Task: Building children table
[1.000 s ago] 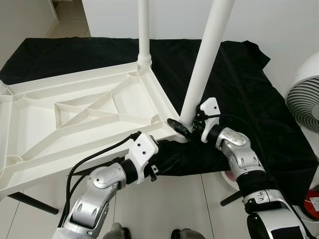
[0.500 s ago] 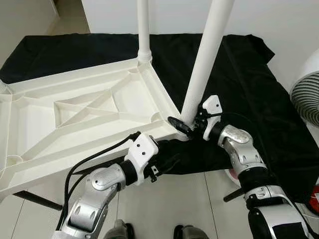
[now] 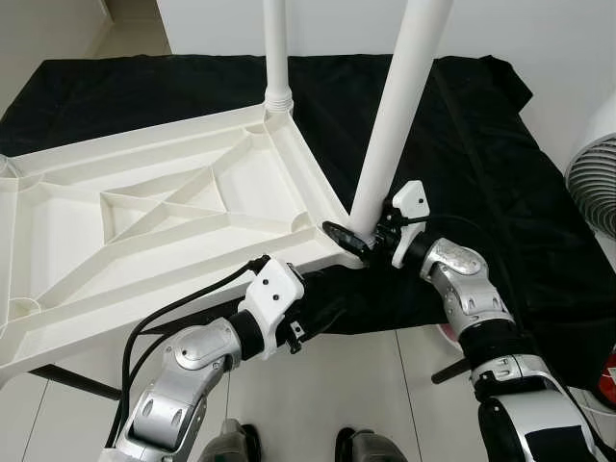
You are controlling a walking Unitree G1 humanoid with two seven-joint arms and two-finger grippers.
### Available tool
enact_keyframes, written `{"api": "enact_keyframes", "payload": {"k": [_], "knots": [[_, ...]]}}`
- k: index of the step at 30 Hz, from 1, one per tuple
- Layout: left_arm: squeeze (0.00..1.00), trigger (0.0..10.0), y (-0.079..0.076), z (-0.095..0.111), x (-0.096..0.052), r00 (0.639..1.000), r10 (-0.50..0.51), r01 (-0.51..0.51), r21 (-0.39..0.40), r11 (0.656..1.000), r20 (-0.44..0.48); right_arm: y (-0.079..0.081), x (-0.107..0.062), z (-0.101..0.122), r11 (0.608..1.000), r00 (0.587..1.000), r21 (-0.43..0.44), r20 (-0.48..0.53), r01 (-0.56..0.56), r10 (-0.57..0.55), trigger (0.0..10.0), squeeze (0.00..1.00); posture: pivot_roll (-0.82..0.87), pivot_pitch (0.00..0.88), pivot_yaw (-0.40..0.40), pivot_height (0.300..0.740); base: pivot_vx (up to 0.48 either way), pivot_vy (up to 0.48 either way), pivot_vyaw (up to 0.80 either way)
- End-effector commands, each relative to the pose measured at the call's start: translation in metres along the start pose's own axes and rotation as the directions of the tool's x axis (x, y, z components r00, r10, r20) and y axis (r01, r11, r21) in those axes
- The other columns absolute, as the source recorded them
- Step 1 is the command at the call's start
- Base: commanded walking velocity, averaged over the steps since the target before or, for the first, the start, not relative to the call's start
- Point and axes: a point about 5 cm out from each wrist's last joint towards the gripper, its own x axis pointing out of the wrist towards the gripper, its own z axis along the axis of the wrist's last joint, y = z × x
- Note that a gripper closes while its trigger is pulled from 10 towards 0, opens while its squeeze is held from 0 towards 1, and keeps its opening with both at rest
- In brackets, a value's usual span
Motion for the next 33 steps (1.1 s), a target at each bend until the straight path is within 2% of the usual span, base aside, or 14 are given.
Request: {"api": "enact_keyframes", "payload": {"k": [1,12,13,15,16,17,29,30,32,33], "knots": [[0.0,10.0,0.0021,-0.0009,-0.0027,0.998,0.065,-0.065,0.003,0.998,-0.015,0.0004,-0.0009,-0.0056,1.0,1.0,0.012,-0.024,0.008,-0.008,10.0,0.0,-0.03,0.155,0.045,0.74,0.0,0.0,0.0],[0.0,10.0,0.0024,-0.0023,-0.0014,0.998,0.059,-0.059,0.008,0.998,-0.018,0.002,-0.0002,-0.0055,1.0,1.0,0.014,-0.016,0.001,-0.001,10.0,0.0,-0.03,0.13,0.036,0.74,0.0,0.0,0.0],[0.0,10.0,0.0024,-0.0024,-0.001,0.998,0.054,-0.053,0.011,0.999,-0.019,0.002,-0.0002,-0.0048,1.0,1.0,0.013,-0.012,-0.013,0.013,7.9,0.0,-0.03,0.126,0.036,0.74,0.0,0.0,0.0],[0.0,10.0,0.0024,-0.0024,-0.001,0.998,0.054,-0.053,0.011,0.999,-0.019,0.002,-0.0002,-0.0048,1.0,1.0,0.013,-0.012,-0.013,0.013,7.9,0.0,-0.03,0.126,0.036,0.74,0.0,0.0,0.0],[0.0,10.0,0.0031,-0.0021,-0.0009,0.998,0.053,-0.053,0.013,0.998,-0.018,0.0021,-0.0003,-0.0046,1.0,1.0,0.013,-0.011,-0.017,0.017,1.8,0.0,-0.03,0.122,0.034,0.74,0.0,0.0,0.0],[0.0,10.0,0.0042,-0.0016,-0.0009,0.998,0.054,-0.054,0.017,0.998,-0.018,0.0029,-0.0005,-0.0047,1.0,1.0,0.015,-0.01,-0.023,0.023,0.0,0.0,-0.03,0.12,0.036,0.74,0.0,0.0,0.0],[0.0,10.0,0.0058,-0.0009,-0.0002,0.999,0.048,-0.048,0.027,0.998,-0.015,0.006,-0.0066,-0.0053,1.0,1.0,0.023,-0.009,0.003,-0.002,0.1,0.0,-0.04,0.11,0.029,0.74,0.0,0.0,0.0],[0.0,10.0,0.0055,-0.001,0.0001,0.999,0.047,-0.047,0.027,0.999,-0.015,0.0057,-0.0074,-0.0051,0.999,0.999,0.022,-0.019,0.03,-0.03,10.0,0.0,-0.04,0.111,0.023,0.74,0.0,0.0,0.0],[0.0,10.0,0.0051,-0.0013,0.0005,0.999,0.046,-0.046,0.027,0.999,-0.014,0.0069,-0.0085,-0.0027,0.993,0.992,0.009,-0.033,0.118,-0.118,10.0,0.0,-0.04,0.111,0.023,0.74,0.0,0.0,0.0],[0.0,10.0,0.0051,-0.0013,0.0005,0.999,0.046,-0.046,0.027,0.999,-0.014,0.0069,-0.0085,-0.0027,0.993,0.992,0.009,-0.033,0.118,-0.118,10.0,0.0,-0.04,0.111,0.023,0.74,0.0,0.0,0.0]]}}
